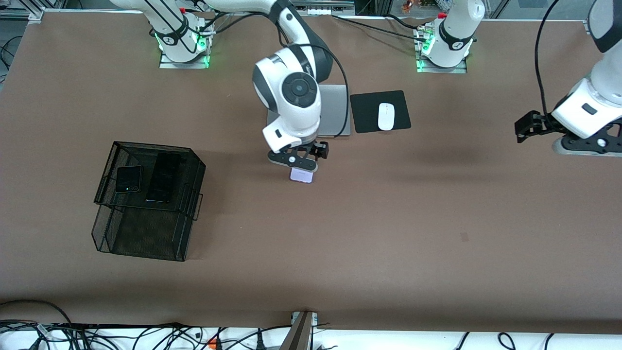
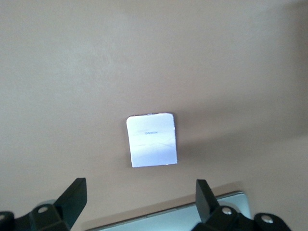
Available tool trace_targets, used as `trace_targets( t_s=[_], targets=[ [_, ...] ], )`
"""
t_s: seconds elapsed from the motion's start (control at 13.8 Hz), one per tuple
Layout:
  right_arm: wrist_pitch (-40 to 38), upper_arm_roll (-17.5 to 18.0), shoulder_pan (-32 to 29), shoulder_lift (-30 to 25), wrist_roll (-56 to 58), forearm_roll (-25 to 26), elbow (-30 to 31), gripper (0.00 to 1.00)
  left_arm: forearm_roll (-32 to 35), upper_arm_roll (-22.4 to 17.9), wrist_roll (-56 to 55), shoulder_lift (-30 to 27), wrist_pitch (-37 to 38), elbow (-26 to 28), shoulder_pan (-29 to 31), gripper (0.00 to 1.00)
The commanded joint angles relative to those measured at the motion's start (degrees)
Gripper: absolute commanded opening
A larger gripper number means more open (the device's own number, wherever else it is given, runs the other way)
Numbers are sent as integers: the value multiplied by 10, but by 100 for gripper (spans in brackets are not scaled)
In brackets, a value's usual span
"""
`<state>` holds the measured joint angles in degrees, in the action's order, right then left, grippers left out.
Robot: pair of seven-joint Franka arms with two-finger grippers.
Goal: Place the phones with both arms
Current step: 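Grasp the white phone with the right gripper while the left gripper withdraws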
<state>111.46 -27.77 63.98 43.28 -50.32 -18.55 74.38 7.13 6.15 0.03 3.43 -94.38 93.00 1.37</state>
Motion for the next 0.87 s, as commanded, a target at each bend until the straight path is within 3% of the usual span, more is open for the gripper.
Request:
trace_targets(
  t_s=[0.0,0.36,0.8],
  targets=[
    [37,6,2,29,-18,-9,7,100,-6,13,4,-4,13,-5,4,100],
    [161,7,17,36,-5,-3,109,100,-7,13,4,-5,26,-5,6,100],
    [221,19,20,69,0,-4,114,100,-7,16,4,-5,36,-6,4,100]
  ],
)
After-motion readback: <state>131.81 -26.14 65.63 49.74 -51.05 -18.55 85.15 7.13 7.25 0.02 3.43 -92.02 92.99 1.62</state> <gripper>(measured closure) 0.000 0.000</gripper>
